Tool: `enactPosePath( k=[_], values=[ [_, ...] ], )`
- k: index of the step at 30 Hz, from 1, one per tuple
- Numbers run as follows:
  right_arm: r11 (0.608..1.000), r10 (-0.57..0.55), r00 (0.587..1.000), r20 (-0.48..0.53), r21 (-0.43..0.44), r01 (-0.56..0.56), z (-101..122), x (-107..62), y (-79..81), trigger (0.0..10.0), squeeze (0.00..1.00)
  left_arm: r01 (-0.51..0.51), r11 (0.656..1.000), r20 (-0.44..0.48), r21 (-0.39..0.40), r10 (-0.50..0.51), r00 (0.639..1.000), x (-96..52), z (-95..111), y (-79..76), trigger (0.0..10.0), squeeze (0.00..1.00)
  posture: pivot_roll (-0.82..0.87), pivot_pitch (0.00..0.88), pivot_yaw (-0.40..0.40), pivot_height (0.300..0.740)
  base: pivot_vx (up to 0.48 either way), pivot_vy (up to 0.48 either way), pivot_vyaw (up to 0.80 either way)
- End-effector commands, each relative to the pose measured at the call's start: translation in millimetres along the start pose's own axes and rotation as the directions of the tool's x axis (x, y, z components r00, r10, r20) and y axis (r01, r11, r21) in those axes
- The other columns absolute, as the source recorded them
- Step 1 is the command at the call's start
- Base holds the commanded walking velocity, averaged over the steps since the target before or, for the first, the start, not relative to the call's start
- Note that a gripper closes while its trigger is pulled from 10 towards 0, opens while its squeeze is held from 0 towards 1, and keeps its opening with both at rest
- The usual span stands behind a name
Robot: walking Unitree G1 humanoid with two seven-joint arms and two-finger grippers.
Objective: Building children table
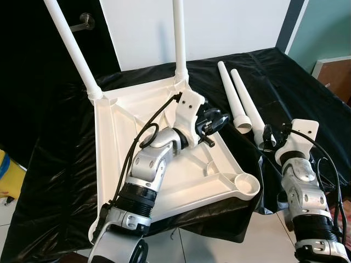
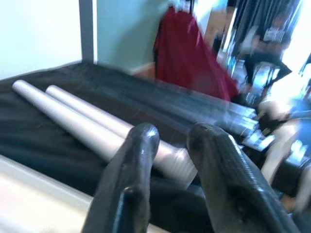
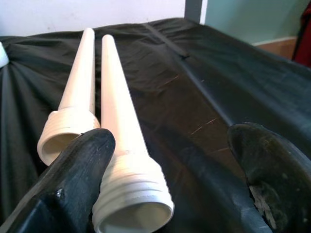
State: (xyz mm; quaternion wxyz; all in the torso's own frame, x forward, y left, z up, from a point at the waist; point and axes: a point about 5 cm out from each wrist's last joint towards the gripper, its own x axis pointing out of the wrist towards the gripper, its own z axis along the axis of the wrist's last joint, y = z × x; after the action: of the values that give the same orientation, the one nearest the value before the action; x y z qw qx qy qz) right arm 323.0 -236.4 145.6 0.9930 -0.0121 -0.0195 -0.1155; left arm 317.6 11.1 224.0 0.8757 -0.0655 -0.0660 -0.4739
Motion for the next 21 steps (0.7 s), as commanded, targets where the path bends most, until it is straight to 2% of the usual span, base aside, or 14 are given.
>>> enactPosePath(
  k=[1, 2, 3, 5, 7, 8, 13, 21],
  values=[
    [1.0, 0.012, 1.0, -0.025, 0.019, -0.012, -3, 1.1, -0.2, 10.0, 1.0, 0.007, 1.0, 0.027, -0.012, -0.007, 1.0, -0.9, 3, -1.6, 10.0, 0.2, -0.2, 0.058, 0.063, 0.74, 0.0, 0.0, 0.0],
    [0.999, 0.029, 0.999, -0.031, 0.028, -0.028, -3, 3.3, 0.6, 10.0, 1.0, 0.03, 0.998, 0.058, -0.046, -0.028, 0.998, -0.4, 6, -5.9, 10.0, 1.0, -0.2, 0.06, 0.066, 0.74, 0.0, 0.0, 0.0],
    [0.998, 0.059, 0.998, -0.034, 0.02, -0.059, -3, 6.1, 2.7, 10.0, 0.0, 0.05, 0.998, 0.07, -0.046, -0.047, 0.996, 0.7, 7, -11.9, 10.0, 1.0, -0.21, 0.061, 0.069, 0.74, 0.0, 0.0, 0.0],
    [0.998, 0.059, 0.998, -0.034, 0.02, -0.059, -3, 6.1, 2.7, 10.0, 0.0, 0.05, 0.998, 0.07, -0.046, -0.047, 0.996, 0.7, 7, -11.9, 10.0, 1.0, -0.21, 0.061, 0.069, 0.74, 0.0, 0.0, 0.0],
    [0.996, 0.083, 0.995, -0.056, -0.003, -0.084, -3, 13.7, 5.7, 10.0, 0.0, 0.062, 0.997, 0.05, 0.038, -0.064, 0.997, 1.9, 7, -23.2, 10.0, 1.0, -0.2, 0.063, 0.072, 0.74, 0.0, 0.0, 0.0],
    [0.996, 0.082, 0.994, -0.078, -0.011, -0.083, -5, 17.2, 6.1, 10.0, 0.0, 0.063, 0.995, 0.039, 0.071, -0.066, 0.997, 1.9, 6, -26.3, 10.0, 0.0, -0.2, 0.064, 0.073, 0.74, 0.0, 0.0, 0.0],
    [0.995, 0.089, 0.988, -0.128, -0.025, -0.093, -11, 22.5, 9.1, 10.0, 0.0, 0.058, 0.988, 0.019, 0.145, -0.061, 0.998, 2.1, 7, -29.1, 10.0, 0.0, -0.19, 0.067, 0.07, 0.74, 0.0, 0.0, 0.0],
    [0.989, 0.144, 0.973, -0.181, -0.016, -0.149, -18, 26.8, 16.6, 10.0, 0.0, 0.053, 0.986, -0.013, 0.155, -0.051, 0.999, 2.7, 7, -31.6, 10.0, 0.0, -0.18, 0.076, 0.051, 0.74, 0.0, 0.0, 0.0]
  ],
)
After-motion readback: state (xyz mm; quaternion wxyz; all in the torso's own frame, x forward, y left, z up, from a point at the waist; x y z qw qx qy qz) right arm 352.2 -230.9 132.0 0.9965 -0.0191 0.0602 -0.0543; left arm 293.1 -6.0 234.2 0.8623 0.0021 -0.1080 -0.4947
